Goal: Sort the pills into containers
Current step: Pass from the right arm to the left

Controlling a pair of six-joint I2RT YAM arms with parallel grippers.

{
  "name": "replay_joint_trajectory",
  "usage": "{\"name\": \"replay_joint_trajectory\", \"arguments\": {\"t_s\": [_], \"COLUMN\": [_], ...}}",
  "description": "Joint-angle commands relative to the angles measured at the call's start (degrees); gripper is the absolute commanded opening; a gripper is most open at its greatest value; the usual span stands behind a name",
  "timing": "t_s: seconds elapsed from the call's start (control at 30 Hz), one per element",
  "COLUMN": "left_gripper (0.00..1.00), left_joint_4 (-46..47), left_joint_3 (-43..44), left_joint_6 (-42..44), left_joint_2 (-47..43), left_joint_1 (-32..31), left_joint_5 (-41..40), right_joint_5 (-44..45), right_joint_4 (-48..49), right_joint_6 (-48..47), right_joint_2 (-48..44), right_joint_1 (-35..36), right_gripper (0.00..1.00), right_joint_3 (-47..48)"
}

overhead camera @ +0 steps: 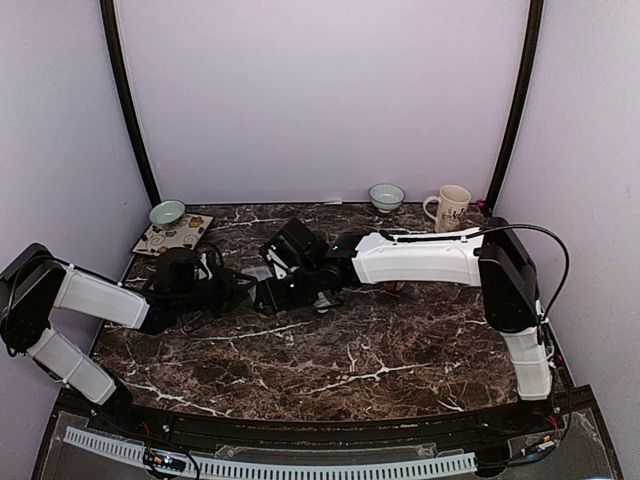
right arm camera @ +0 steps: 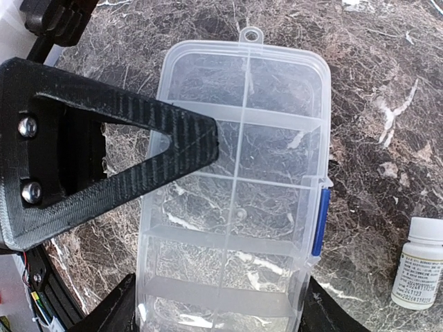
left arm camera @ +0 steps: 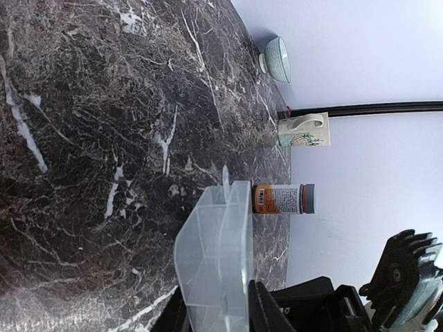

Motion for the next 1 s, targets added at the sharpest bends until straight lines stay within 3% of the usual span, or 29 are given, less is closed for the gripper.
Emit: {"name": "replay_joint_trajectory", "arguments": {"t_s": [0.0, 0.07, 0.37, 0.6, 0.73, 0.87, 0.97], "left_gripper": [0.23, 0.21, 0.18, 0.18, 0.18, 0.18, 0.18], "left_joint_4": [4.9, 5.7, 6.2, 8.9, 13.1, 24.3, 38.4], "left_joint_3": [0.8, 0.9, 1.7, 0.7, 1.1, 2.1, 3.3], "left_joint_6": [1.2, 1.6, 7.9, 10.0, 9.7, 3.8, -5.9], "left_joint_2": [0.7, 1.2, 0.4, -0.6, 0.0, 3.5, 8.3], "left_joint_1": [-0.1, -0.1, 2.3, 6.0, 8.4, 10.0, 10.2], "left_joint_5": [3.0, 3.8, 8.6, 15.1, 22.7, 33.6, 40.0], "right_joint_5": [-0.8, -0.8, -2.4, -4.4, -8.4, -18.5, -24.3], "right_joint_4": [1.8, 2.2, 6.7, 9.7, 13.9, 24.0, 30.4], "right_joint_6": [0.1, -0.1, -3.6, -4.7, -4.3, -1.2, 1.8], "right_joint_2": [-1.7, -2.2, -8.9, -16.4, -22.0, -26.7, -28.9], "right_joint_1": [-0.4, -0.6, -1.7, -3.7, -5.6, -8.8, -11.0], "right_gripper": [0.43, 0.47, 0.86, 0.89, 0.89, 0.88, 0.87], "right_joint_3": [1.1, 0.5, -7.7, -15.2, -21.3, -28.7, -32.0]}}
